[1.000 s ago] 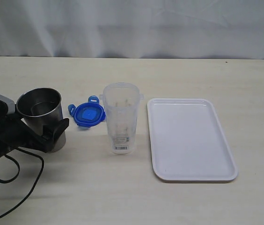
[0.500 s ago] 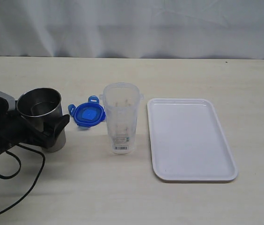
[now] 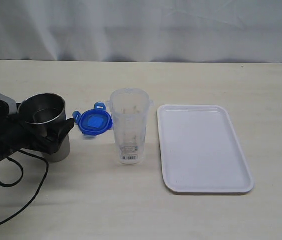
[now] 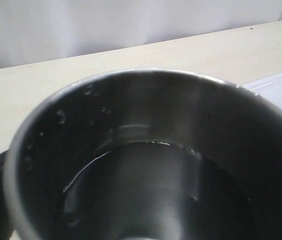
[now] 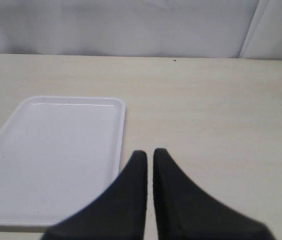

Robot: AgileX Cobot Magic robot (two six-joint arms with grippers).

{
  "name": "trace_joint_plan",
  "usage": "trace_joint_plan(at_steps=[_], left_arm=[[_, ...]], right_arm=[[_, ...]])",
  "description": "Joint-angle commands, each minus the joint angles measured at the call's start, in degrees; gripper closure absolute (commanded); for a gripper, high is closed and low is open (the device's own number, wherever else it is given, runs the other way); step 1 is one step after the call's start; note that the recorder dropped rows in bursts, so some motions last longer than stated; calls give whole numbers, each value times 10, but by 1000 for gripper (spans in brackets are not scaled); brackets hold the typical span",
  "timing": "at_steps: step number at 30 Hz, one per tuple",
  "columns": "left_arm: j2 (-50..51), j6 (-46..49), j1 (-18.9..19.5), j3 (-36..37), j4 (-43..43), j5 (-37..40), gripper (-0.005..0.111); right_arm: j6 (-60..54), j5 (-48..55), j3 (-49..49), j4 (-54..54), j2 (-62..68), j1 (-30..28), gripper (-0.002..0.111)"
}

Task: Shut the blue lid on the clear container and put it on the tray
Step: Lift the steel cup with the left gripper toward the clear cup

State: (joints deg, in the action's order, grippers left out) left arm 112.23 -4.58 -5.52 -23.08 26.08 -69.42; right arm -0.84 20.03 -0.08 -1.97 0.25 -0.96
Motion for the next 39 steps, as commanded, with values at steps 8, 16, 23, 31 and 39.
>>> trace_joint_plan(at_steps=[8, 16, 23, 31, 39], left_arm=[[1, -3, -6, -6, 13, -5, 2], [1, -3, -6, -6, 16, -5, 2], [1, -3, -6, -6, 20, -5, 30], [1, -3, -6, -6, 27, -5, 72], [1, -5, -6, -6, 32, -5, 96]], right_arm=[[1, -3, 1, -1, -3, -2, 104], [1, -3, 1, -1, -3, -2, 104], [1, -3, 1, -1, -3, -2, 104], [1, -3, 1, -1, -3, -2, 104], [1, -3, 1, -1, -3, -2, 104]])
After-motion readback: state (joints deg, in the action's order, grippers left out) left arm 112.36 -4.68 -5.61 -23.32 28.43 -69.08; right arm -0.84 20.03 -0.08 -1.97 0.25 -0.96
